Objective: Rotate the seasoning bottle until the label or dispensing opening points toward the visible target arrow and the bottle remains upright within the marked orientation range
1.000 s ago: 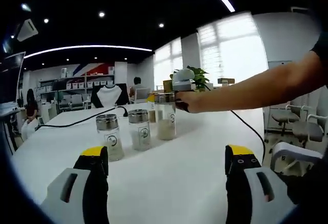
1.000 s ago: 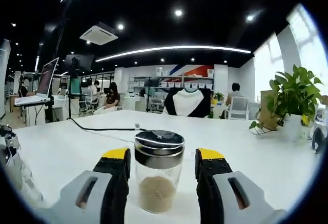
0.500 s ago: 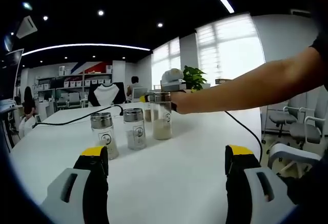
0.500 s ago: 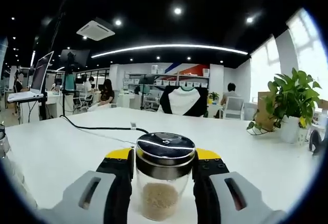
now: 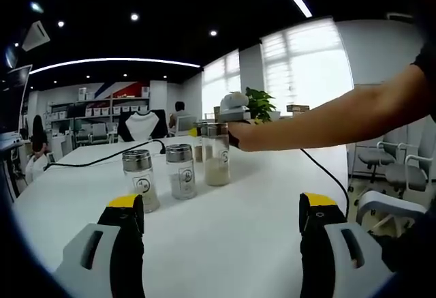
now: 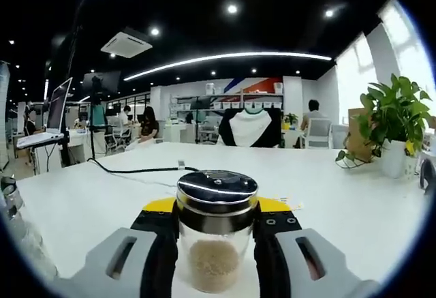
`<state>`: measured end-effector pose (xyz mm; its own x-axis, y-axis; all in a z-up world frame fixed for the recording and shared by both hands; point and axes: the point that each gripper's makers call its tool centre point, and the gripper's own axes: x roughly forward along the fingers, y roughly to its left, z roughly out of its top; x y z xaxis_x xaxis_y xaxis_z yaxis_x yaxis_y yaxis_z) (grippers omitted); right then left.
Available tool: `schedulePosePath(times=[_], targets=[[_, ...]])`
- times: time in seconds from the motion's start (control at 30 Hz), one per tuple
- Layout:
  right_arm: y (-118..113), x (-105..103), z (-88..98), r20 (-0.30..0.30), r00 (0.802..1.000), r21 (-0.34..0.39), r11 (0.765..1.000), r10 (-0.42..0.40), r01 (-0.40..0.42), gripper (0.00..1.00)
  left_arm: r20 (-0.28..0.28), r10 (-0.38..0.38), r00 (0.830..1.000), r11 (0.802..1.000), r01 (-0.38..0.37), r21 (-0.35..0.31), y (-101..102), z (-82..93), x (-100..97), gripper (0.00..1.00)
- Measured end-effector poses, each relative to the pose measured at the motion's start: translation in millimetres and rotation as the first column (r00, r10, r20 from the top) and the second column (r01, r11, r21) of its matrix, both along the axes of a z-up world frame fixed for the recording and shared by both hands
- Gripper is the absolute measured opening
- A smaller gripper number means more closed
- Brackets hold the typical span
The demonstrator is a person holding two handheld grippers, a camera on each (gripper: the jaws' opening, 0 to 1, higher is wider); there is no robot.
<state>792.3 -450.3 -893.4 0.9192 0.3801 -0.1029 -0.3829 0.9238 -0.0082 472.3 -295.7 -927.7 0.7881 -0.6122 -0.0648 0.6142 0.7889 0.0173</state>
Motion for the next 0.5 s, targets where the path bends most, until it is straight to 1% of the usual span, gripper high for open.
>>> schedulePosePath(times=[0.07, 0.17, 0.23, 0.37, 0.43, 0.5], targets=[[-2, 0, 3.1, 0.01, 1.0, 0.004, 1.0, 0.003, -0.003, 0.4, -0.006, 0.001, 1.0, 1.0, -0.001, 0.001, 1, -1.6, 0.9, 1.0], [-4, -4, 10.6, 0.03, 0.999, -0.01, 1.0, 0.025, -0.025, 0.4, -0.01, 0.003, 1.0, 1.0, -0.003, 0.008, 1, -3.4, 1.4, 1.0], [-8, -5, 15.2, 0.038, 0.999, -0.003, 0.999, 0.036, -0.036, 0.4, -0.01, 0.004, 1.0, 1.0, -0.003, 0.006, 1, -3.3, 1.3, 1.0], [-7, -11, 19.8, 0.032, 0.999, 0.01, 0.999, 0.044, -0.045, 0.4, -0.011, 0.001, 1.0, 1.0, -0.001, 0.008, -1, -4.0, 1.4, 1.0], [-7, -11, 20.9, 0.028, 0.999, -0.003, 0.999, 0.047, -0.047, 0.4, -0.013, -0.001, 1.0, 1.0, 0.001, 0.007, -2, -4.4, 0.9, 1.0], [-7, -16, 22.9, 0.035, 0.998, -0.022, 0.998, 0.056, -0.055, 0.4, -0.012, -0.003, 1.0, 1.0, 0.003, 0.008, -4, -4.1, 0.0, 1.0]])
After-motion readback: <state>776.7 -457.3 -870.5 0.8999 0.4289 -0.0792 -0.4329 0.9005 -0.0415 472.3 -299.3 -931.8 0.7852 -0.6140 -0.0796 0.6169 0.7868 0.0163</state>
